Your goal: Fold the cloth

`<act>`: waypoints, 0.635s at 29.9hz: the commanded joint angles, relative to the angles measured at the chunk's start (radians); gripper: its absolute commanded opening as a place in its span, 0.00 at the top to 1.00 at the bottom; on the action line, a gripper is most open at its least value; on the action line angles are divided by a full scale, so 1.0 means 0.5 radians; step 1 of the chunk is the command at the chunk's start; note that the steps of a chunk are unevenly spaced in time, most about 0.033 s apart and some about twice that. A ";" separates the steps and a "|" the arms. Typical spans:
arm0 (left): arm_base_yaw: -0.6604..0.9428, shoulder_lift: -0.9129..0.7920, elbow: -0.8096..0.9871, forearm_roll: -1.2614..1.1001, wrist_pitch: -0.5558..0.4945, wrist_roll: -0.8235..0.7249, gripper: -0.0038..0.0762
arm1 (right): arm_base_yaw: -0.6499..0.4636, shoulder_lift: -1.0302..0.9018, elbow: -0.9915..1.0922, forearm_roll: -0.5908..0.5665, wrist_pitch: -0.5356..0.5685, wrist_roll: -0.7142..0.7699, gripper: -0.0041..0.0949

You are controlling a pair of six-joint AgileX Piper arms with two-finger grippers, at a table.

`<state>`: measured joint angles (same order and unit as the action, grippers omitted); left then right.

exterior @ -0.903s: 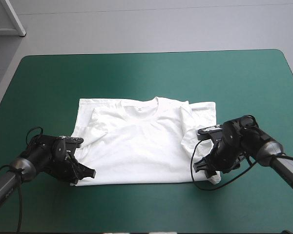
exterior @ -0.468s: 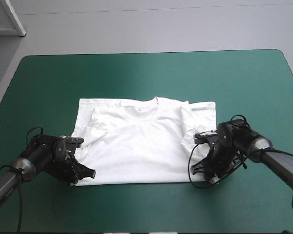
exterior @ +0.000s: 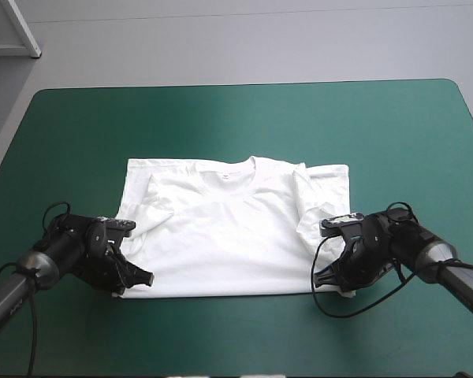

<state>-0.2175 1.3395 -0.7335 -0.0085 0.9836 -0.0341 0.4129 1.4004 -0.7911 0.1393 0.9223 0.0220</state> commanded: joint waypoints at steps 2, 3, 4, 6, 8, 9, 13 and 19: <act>-0.008 -0.051 -0.319 0.129 0.083 0.005 0.96 | 0.010 -0.210 -0.014 0.045 0.040 0.025 0.98; -0.008 -0.047 -0.380 0.140 0.106 0.005 0.96 | 0.010 -0.246 -0.031 0.045 0.056 0.025 0.98; -0.005 -0.047 -0.457 0.167 0.120 0.009 0.96 | 0.010 -0.274 -0.060 0.045 0.074 0.029 0.98; -0.005 -0.033 -0.605 0.189 0.155 0.041 0.96 | 0.010 -0.302 -0.149 0.031 0.109 0.039 0.98; 0.015 0.014 -0.740 0.181 0.209 0.096 0.96 | 0.010 -0.304 -0.261 -0.026 0.128 0.043 0.98; 0.031 0.051 -0.814 0.173 0.235 0.117 0.96 | 0.010 -0.294 -0.346 -0.088 0.128 0.064 0.98; 0.101 0.239 -1.076 0.162 0.254 0.178 0.96 | 0.006 -0.212 -0.634 -0.325 0.122 0.159 0.98; 0.161 0.574 -1.579 0.087 0.315 0.279 0.96 | -0.033 0.053 -1.141 -0.683 0.122 0.249 0.98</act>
<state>-0.1455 1.5960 -1.3859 0.0461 1.1377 0.0754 0.4186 1.3975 -1.2397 -0.1084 1.0032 0.1315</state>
